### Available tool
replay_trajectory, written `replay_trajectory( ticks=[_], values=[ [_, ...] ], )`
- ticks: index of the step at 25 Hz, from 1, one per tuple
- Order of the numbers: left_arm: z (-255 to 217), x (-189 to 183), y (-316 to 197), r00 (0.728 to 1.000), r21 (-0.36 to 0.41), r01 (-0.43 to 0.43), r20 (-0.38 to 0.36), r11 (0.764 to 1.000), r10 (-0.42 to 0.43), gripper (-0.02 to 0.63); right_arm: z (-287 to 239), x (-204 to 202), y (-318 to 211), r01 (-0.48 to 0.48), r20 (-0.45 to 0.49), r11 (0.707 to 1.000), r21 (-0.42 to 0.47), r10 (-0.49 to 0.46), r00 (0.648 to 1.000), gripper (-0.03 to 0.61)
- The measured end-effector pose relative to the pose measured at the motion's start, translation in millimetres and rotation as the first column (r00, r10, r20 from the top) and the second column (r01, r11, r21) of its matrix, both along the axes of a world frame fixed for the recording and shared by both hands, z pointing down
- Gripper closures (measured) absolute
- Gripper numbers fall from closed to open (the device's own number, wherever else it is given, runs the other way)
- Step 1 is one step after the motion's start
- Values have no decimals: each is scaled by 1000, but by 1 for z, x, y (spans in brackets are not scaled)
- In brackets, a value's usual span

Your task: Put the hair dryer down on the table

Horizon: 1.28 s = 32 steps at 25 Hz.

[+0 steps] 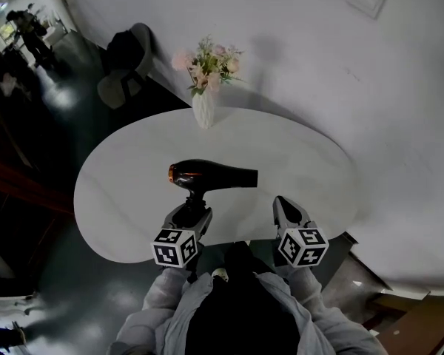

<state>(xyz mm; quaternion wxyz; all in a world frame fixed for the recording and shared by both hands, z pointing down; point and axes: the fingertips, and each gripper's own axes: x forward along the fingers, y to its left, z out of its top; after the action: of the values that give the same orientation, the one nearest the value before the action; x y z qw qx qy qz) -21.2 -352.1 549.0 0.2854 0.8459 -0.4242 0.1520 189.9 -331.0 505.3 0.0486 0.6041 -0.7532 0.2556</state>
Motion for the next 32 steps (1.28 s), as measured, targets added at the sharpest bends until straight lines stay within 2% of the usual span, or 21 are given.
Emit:
replay_trajectory(
  ticks=[8, 15, 22, 27, 32],
  values=[
    [8, 81, -83, 993, -23, -121, 5, 992, 121, 339, -4, 55, -75, -36, 19, 999, 8, 35, 999, 568],
    [30, 126, -143, 984, -63, -173, 19, 983, 175, 339, 7, 76, -117, -34, 41, 999, -27, 35, 999, 568],
    [60, 162, -190, 987, -80, -150, 48, 985, 154, 339, 30, 89, -141, -10, 53, 997, -79, 14, 999, 568],
    [80, 173, -236, 992, -85, -116, 45, 990, 120, 339, 52, 91, -167, 4, 65, 994, -112, 3, 998, 568],
    [97, 175, -262, 994, -121, -82, 67, 989, 91, 339, 65, 91, -184, 21, 73, 991, -133, -12, 997, 568]
  ],
)
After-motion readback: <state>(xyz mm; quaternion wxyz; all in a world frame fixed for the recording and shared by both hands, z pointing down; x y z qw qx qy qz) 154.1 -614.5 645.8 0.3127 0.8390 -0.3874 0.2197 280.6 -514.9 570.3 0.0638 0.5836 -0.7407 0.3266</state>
